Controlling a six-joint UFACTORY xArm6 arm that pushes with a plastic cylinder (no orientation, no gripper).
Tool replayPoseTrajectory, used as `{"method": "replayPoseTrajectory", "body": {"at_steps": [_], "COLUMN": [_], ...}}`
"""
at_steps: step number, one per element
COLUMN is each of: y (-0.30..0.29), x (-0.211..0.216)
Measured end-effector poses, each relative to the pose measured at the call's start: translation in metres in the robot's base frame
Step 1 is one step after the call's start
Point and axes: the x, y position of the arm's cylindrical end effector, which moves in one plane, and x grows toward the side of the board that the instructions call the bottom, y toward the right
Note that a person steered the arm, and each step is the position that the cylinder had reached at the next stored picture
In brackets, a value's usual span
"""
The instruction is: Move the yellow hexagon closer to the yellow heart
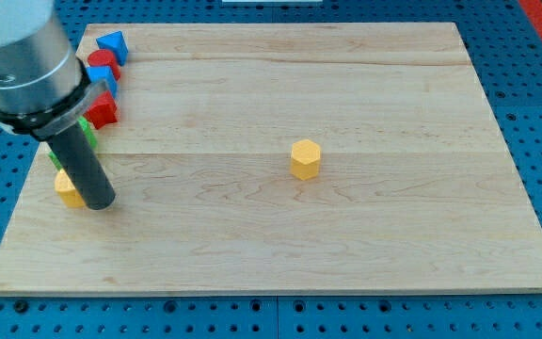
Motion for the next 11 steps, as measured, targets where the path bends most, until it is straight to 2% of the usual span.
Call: {"method": "replayPoseTrajectory", "body": {"at_steps": [2,3,4,5,6,7,8,9,11], "y": [0.004,0.073,0.147,0.244,0.296,0.297,0.299,0.318,0.288], "x": [0.002,-0.032,-0.083,-0.128,-0.103,-0.053,-0.038,-0.058,-0.078]}}
